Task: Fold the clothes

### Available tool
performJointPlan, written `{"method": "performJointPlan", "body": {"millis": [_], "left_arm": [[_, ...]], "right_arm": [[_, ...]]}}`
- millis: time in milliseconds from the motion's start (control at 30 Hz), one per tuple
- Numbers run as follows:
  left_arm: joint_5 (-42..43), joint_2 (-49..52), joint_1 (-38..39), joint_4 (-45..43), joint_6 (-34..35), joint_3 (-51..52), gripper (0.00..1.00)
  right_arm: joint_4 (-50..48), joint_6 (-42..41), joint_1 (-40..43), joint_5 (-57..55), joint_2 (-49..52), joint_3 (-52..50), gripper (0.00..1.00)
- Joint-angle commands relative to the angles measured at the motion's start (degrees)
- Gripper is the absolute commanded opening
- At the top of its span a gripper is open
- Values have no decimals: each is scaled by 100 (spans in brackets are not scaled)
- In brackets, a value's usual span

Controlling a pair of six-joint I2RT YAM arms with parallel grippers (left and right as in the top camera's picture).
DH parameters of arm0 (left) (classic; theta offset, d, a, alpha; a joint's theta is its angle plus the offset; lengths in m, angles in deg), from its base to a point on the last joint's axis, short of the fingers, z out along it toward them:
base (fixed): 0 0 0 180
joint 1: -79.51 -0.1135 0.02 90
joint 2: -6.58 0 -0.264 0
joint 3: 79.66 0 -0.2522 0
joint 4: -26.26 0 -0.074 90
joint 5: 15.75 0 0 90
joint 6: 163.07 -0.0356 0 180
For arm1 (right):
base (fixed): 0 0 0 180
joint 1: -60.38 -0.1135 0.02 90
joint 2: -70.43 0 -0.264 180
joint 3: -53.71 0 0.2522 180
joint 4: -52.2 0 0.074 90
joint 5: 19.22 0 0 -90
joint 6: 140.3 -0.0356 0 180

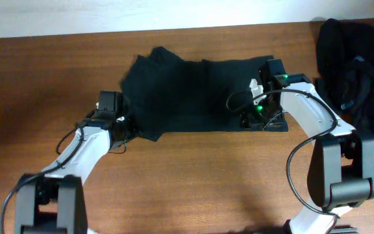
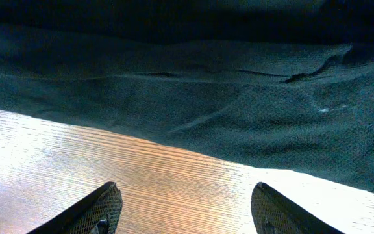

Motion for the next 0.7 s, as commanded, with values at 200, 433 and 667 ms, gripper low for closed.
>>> {"method": "performJointPlan", "body": {"millis": [200,433,667], "left_arm": [[22,289,-2,-166,-7,83,40],[22,297,-2,-299,-7,85,41],[17,299,0,-313,-9,94,41]], "right_arm": [[-20,61,-46,-52,-151,17,69],[-24,61,-46,-52,-151,17,69],[-24,61,-46,-52,-151,17,69]]}}
